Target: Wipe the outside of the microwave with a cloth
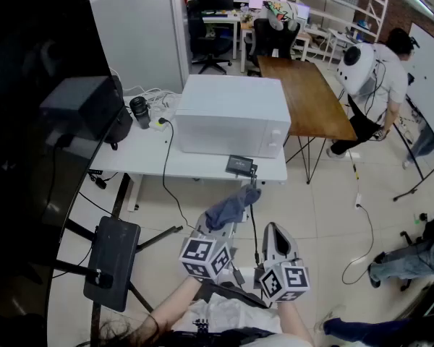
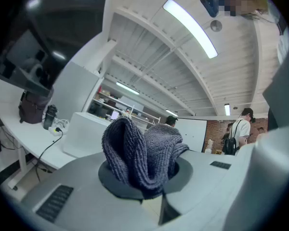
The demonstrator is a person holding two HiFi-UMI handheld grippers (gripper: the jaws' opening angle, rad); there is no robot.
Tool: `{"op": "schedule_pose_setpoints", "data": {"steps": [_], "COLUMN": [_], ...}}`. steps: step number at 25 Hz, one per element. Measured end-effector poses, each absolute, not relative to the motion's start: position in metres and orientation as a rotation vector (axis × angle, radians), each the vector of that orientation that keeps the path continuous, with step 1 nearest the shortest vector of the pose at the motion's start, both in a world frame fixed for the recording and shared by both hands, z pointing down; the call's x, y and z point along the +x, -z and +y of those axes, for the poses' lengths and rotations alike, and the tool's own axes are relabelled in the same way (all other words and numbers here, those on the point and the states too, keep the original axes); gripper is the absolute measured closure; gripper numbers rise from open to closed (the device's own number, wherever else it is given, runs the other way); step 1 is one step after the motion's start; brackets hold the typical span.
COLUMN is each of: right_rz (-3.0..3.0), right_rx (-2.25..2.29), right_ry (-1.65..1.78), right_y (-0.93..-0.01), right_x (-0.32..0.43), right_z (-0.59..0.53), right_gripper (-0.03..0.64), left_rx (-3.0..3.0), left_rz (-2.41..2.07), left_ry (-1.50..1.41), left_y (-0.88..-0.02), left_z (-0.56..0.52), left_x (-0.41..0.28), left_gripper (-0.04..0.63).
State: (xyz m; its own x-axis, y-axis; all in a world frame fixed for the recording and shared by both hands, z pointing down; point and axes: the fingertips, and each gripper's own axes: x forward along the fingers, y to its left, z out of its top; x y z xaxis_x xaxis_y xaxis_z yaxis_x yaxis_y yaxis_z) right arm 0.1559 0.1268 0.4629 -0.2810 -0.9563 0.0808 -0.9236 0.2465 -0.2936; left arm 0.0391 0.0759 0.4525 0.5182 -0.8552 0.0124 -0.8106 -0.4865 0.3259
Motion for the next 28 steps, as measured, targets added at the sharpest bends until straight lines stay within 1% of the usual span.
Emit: {"op": "schedule_pose_setpoints", "data": {"steps": [6, 12, 22, 28], "right_rz": [2.342, 2.233, 2.059, 2.076], "right_rx": [-1.843, -1.934, -2.083, -2.112], "right_ry": [0.468, 0.457, 0.404, 0.401], "right_y": [-0.466, -0.465, -0.457, -0.455], "right_x": [0.168, 0.172, 0.173, 0.173], "right_z": [0.099, 0.042, -0.031, -0.059], "right_gripper": [0.595, 0.595, 0.595, 0.595], "left_rx": [2.66, 2.813, 2.844, 2.853], "left_rz": [-1.387, -1.212, -1.01, -0.947], "left_ry": [0.182, 0.126, 0.044, -0.029], "left_y": [-0.429, -0.429, -0.454, -0.469], "left_z": [-0.008, -0.084, -0.188, -0.211], "left_x": [0.092, 0.142, 0.168, 0.185], "left_gripper": [0.54, 0.54, 0.54, 0.54]}}
